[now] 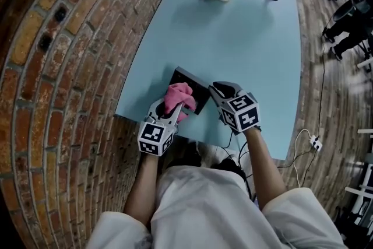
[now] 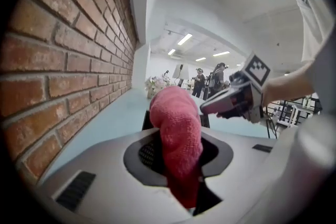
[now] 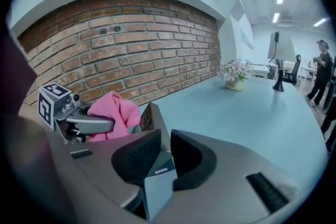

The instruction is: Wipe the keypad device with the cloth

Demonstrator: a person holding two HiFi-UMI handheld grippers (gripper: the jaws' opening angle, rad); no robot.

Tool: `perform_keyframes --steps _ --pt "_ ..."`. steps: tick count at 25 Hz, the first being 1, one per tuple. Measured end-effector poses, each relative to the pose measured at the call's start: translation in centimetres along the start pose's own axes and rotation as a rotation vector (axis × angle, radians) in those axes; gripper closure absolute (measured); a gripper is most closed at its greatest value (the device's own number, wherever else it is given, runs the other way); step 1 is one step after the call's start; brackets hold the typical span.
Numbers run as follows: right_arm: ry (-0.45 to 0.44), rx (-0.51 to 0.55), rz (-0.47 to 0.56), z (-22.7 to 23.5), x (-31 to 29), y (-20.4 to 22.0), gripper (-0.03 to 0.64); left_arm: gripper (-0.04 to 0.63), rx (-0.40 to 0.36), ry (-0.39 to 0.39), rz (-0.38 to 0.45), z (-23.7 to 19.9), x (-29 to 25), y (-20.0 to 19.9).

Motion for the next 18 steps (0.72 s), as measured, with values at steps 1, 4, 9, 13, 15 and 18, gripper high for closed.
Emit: perform_keyframes --steps 1,4,9,13,15,18 --pt "-0.022 -0.005 0.003 -0.2 0.0 0.1 0.540 0.457 -0.008 0.006 0.027 0.5 -0.2 -1.4" --pt "-0.061 -0.018 0.008 -0.6 -0.1 0.1 0.574 0.457 -0.044 0.035 0.059 2.3 -1.9 -4.2" --pt "-0.076 -0.025 0.017 -0.7 -0.2 0.1 0.571 0.457 -0.062 0.068 0.022 3.9 -5.3 -4.1" --pt "-0.088 -0.027 0.019 -0.8 -0.2 0.2 0.569 0.456 -0.030 0.067 -0.030 4.0 -6.8 -2.5" --pt "-0.092 -0.021 0.020 -0.8 -0.2 0.2 0.570 0.456 -0.003 0.066 -0.017 3.9 -6.9 -2.2" --pt "-0.095 -0.017 0.026 -0.8 -0.1 0.3 0.569 0.455 -0.009 0.065 -0.005 3.9 -6.9 -2.0"
Point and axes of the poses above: the fingertips, and each gripper's own axes: x backward along the fingers, z to its right, y out of its underside, the point moved 1 cm from there along x, backward along the fingers, and after that the axes turned 9 degrees about x, right-handed, at the moved point
